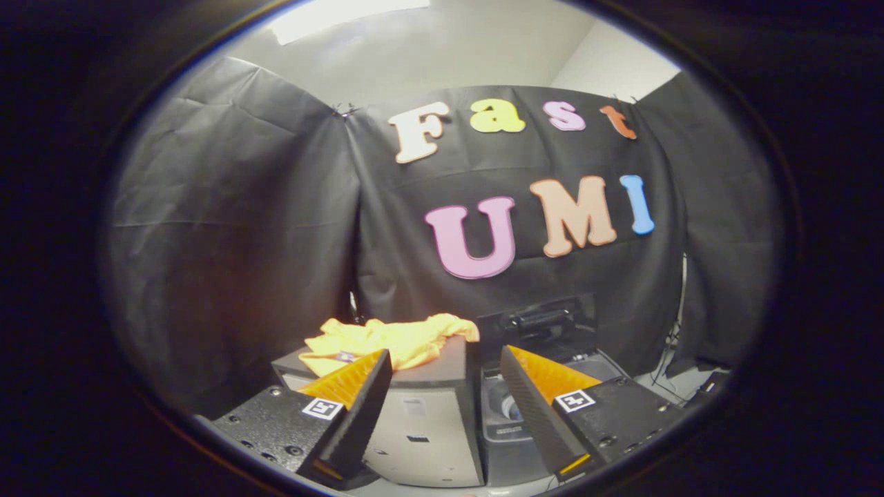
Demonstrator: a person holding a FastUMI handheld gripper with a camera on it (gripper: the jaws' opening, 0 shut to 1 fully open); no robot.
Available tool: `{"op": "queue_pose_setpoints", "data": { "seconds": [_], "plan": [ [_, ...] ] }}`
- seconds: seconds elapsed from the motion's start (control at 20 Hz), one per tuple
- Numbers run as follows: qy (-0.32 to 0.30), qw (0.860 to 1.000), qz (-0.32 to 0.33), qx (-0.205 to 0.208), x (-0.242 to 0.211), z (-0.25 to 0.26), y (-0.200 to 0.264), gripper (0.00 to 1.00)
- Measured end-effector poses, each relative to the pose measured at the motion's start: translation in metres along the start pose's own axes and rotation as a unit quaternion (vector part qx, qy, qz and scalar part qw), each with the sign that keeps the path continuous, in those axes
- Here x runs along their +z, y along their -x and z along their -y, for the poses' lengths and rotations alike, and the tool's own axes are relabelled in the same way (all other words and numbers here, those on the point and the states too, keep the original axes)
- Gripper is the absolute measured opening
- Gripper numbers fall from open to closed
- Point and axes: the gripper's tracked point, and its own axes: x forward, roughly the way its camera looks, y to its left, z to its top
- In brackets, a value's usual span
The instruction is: Put the clothes into the washing machine and then close the washing machine lid.
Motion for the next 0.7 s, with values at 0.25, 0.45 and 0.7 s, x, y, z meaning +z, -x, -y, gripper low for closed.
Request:
{"op": "queue_pose_setpoints", "data": {
  "seconds": [0.25,0.45,0.7],
  "plan": [
    [0.031,0.999,-0.012,0.002,0.031,-0.049,-0.035,0.96],
    [0.035,0.999,-0.016,0.019,0.051,-0.086,-0.07,0.97],
    [0.048,0.997,-0.061,0.023,0.033,-0.111,-0.135,0.97]
  ]
}}
